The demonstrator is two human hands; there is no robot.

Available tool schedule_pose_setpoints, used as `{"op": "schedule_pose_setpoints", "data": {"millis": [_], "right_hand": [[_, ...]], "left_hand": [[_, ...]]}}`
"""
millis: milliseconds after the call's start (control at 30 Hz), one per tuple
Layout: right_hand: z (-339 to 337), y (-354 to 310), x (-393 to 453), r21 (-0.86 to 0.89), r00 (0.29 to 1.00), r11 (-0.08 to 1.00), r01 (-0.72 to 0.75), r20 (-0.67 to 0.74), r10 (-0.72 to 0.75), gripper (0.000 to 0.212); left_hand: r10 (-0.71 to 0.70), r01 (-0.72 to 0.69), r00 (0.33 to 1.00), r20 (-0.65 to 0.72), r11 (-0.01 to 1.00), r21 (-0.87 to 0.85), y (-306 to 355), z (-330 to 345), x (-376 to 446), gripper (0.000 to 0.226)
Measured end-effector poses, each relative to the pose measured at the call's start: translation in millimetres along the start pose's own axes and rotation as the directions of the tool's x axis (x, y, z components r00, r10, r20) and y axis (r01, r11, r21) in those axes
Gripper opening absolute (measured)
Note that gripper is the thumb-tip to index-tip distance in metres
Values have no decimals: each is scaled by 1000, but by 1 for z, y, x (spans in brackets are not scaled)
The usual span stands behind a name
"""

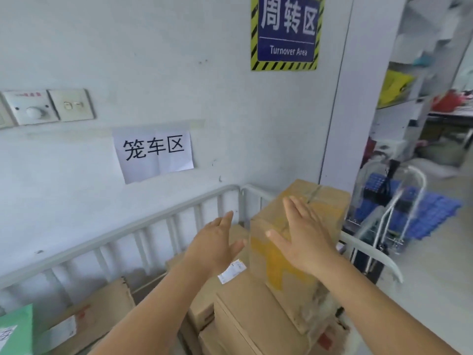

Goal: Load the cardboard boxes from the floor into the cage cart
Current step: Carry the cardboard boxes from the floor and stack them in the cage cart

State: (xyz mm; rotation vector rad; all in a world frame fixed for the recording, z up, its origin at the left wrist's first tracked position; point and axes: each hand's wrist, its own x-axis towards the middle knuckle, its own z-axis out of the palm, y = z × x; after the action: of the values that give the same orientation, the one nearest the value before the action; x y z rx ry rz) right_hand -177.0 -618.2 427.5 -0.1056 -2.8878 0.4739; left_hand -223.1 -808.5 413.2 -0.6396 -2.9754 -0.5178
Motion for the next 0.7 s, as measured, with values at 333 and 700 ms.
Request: {"op": "schedule_pose_setpoints", "data": {"millis": [333, 700], "right_hand": [[6, 91, 27, 460, 916, 793, -401, 172, 363, 96], [33, 68, 39, 462, 914, 789, -405, 202, 351, 105]], "left_hand": [[-219, 252, 958, 185, 951, -181, 68, 43, 86, 94], [-294, 322, 947, 131, 867, -381, 45, 44, 73, 76]]}}
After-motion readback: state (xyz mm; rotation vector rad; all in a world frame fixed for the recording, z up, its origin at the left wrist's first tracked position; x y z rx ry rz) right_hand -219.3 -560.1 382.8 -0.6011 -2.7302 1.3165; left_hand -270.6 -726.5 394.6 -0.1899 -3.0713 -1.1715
